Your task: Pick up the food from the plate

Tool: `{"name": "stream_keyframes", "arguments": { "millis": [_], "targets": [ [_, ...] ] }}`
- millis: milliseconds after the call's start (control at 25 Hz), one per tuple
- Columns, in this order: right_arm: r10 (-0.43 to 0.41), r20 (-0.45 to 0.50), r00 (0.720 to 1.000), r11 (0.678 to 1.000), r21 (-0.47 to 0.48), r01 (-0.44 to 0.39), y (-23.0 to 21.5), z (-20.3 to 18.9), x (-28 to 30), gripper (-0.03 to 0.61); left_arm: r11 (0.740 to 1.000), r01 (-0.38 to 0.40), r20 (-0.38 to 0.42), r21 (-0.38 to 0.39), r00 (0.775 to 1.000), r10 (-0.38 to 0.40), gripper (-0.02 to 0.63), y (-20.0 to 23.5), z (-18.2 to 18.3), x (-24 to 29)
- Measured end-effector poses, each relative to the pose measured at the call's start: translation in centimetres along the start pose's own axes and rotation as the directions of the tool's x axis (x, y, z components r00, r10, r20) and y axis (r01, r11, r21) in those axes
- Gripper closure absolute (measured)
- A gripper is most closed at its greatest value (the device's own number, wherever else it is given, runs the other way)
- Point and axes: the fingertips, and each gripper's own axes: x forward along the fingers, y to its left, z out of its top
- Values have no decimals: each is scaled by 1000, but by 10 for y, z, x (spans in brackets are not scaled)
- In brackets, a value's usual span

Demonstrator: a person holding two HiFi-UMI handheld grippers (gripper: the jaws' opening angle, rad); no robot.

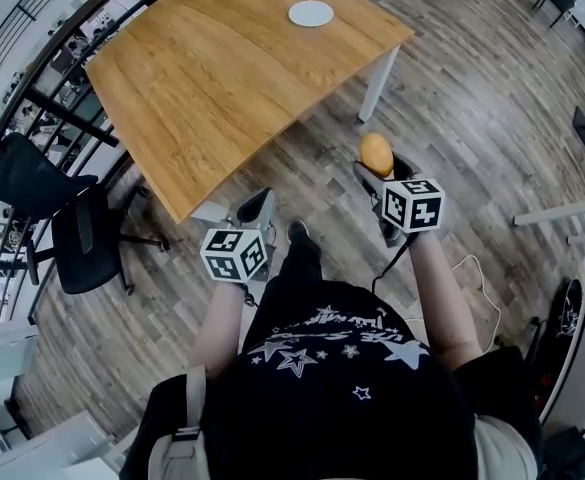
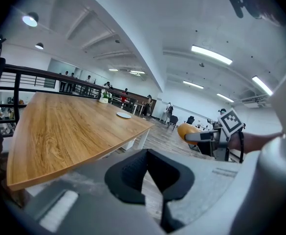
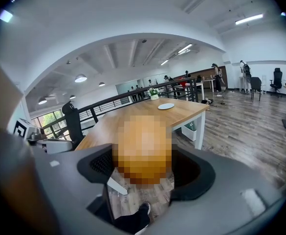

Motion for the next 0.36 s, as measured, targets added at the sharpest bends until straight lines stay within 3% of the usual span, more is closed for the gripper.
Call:
{"name": "stream_keyframes", "arguments": {
  "millis": [360],
  "targets": [
    [6, -8, 1000, 1000, 2, -6, 18, -32, -31, 241, 1000, 14, -3, 3, 1000, -14, 612, -22, -27, -31]
  ]
}}
